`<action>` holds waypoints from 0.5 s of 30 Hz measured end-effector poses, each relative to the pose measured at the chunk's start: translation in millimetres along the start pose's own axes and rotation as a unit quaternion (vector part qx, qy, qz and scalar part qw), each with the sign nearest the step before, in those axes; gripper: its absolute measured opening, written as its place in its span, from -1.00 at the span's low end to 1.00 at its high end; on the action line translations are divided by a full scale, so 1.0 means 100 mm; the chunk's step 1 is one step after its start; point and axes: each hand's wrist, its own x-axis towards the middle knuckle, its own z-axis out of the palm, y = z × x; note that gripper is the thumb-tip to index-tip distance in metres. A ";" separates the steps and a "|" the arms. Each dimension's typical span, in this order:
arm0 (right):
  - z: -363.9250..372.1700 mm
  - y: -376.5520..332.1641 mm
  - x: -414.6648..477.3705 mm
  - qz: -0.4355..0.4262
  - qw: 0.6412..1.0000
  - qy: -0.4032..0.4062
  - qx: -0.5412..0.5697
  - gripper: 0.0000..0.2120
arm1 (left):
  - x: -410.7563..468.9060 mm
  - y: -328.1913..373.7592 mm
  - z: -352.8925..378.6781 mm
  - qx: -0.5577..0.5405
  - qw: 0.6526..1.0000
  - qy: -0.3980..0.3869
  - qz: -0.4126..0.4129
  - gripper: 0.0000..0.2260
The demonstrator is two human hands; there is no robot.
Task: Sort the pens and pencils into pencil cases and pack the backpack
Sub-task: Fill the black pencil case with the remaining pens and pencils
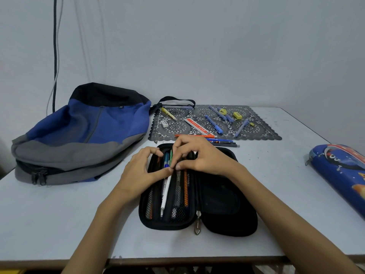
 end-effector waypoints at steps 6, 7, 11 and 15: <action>0.01 0.01 0.00 -0.006 1.000 0.021 0.018 -0.88 | 0.03 0.12 0.07 0.084 0.996 0.015 -0.012 -0.39; 0.02 0.02 0.00 -0.007 1.000 0.023 0.019 -0.88 | 0.03 0.13 0.08 0.103 0.994 0.012 -0.015 -0.38; 0.03 0.03 0.00 0.001 0.999 0.019 0.030 -0.88 | 0.04 0.15 0.09 0.153 0.988 0.018 -0.016 -0.38; 0.02 0.02 0.00 0.002 1.000 0.008 0.014 -0.88 | 0.03 0.06 0.07 0.043 0.998 -0.007 -0.037 -0.51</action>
